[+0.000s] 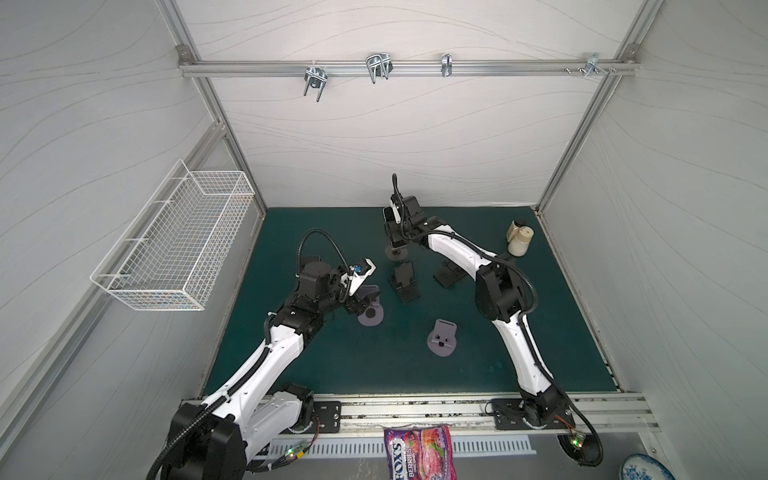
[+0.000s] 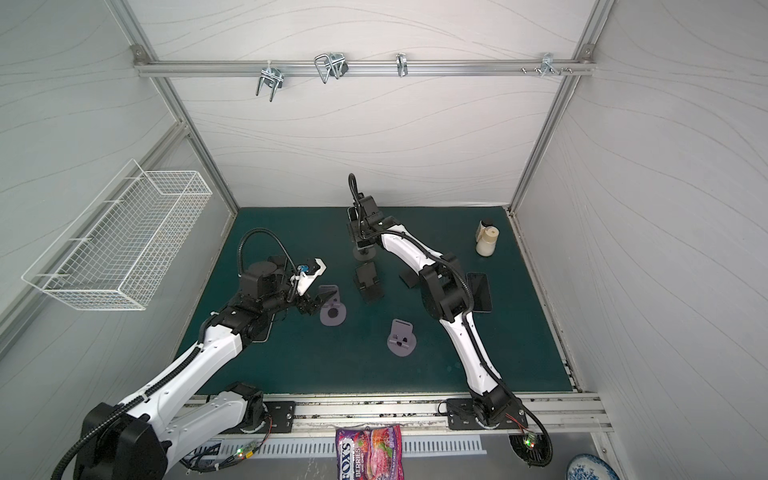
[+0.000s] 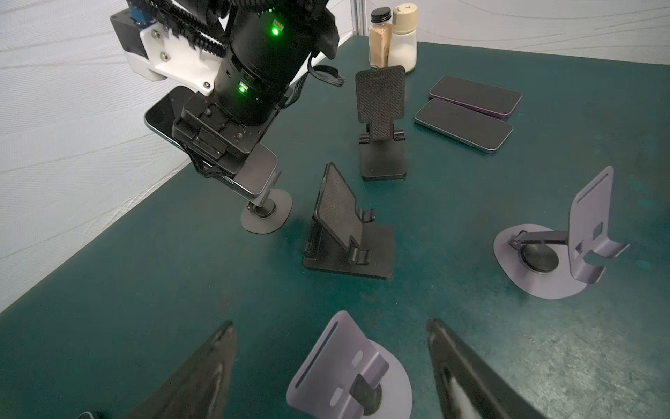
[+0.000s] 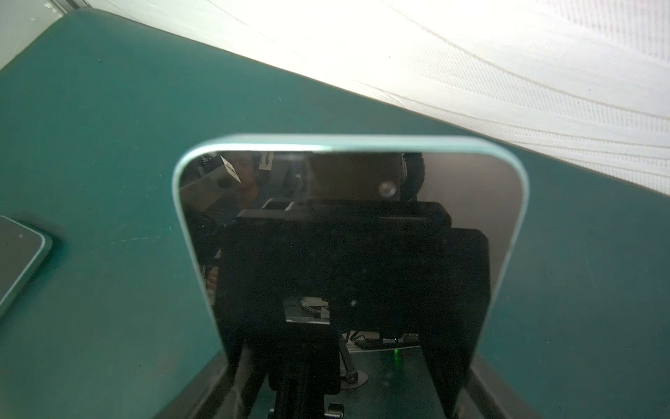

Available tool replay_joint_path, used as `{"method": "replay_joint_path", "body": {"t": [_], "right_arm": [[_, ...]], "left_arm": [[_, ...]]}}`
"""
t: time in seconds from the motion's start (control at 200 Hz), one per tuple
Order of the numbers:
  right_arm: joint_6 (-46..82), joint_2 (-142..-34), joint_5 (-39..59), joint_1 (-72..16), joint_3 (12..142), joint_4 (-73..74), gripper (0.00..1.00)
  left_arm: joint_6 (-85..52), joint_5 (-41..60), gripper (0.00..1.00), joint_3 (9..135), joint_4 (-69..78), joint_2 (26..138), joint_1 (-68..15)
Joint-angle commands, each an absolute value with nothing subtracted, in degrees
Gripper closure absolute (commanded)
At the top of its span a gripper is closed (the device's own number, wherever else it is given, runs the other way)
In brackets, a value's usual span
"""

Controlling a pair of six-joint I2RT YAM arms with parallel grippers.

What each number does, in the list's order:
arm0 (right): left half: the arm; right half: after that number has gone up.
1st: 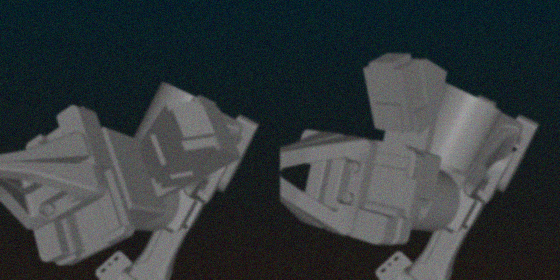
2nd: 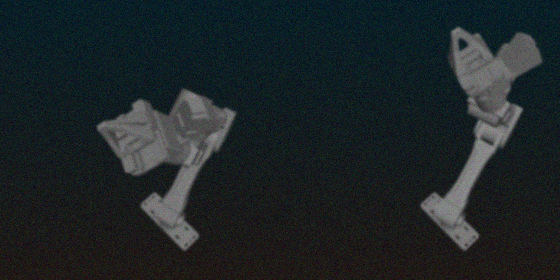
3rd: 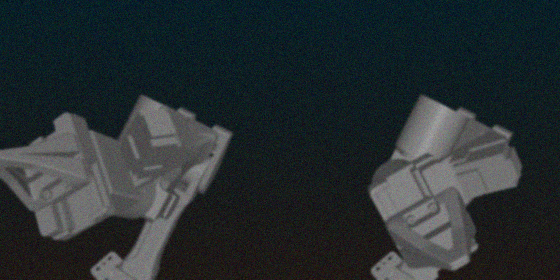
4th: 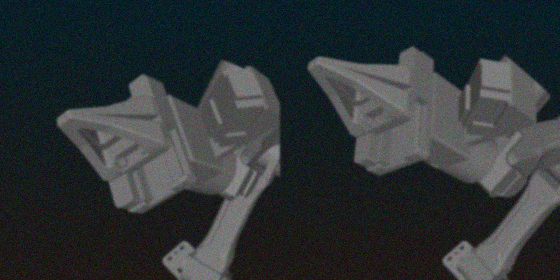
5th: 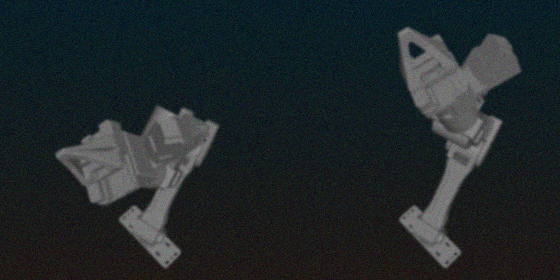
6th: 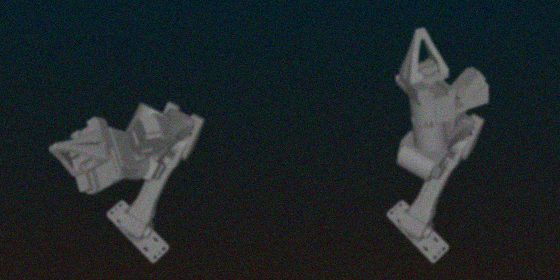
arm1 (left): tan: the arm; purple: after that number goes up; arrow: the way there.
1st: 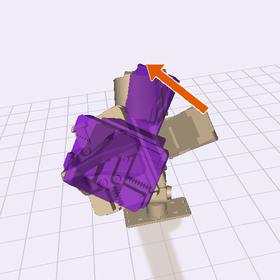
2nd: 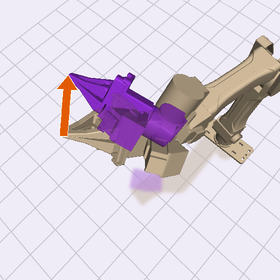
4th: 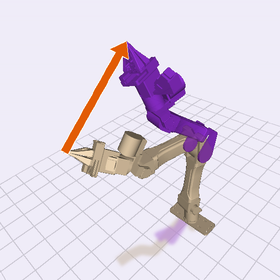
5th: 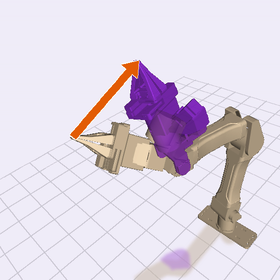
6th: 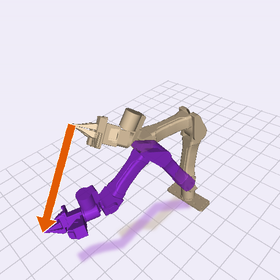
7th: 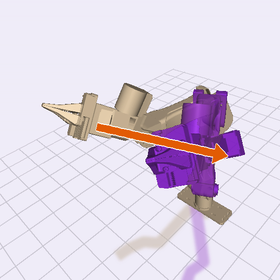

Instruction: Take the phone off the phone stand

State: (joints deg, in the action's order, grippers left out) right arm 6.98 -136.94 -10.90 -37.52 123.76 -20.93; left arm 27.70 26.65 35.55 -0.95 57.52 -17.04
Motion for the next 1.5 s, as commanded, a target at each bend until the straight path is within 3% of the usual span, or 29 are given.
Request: {"method": "replay_joint_path", "body": {"t": [0.0, 0.685, 1.16, 1.495], "right_arm": [[5.88, -132.76, -10.99, -37.16, 124.1, -17.82, 0.28], [5.95, -124.68, -12.4, -37.79, 123.69, -22.16, 0.4], [10.15, -107.4, -11.28, -39.58, 109.71, -26.94, 0.47], [14.94, -99.19, -4.69, -40.2, 104.63, -39.67, 0.5]], "left_arm": [[29.09, 27.51, 0.16, 36.28, 0.81, 56.78, -17.32], [27.61, 28.95, 0.16, 40.11, -1.96, 54.85, -17.35], [27.04, 32.74, 0.19, 44.44, -8.3, 48.27, -17.41], [23.15, 38.92, 0.19, 50.02, -15.88, 41.29, -17.49]]}}
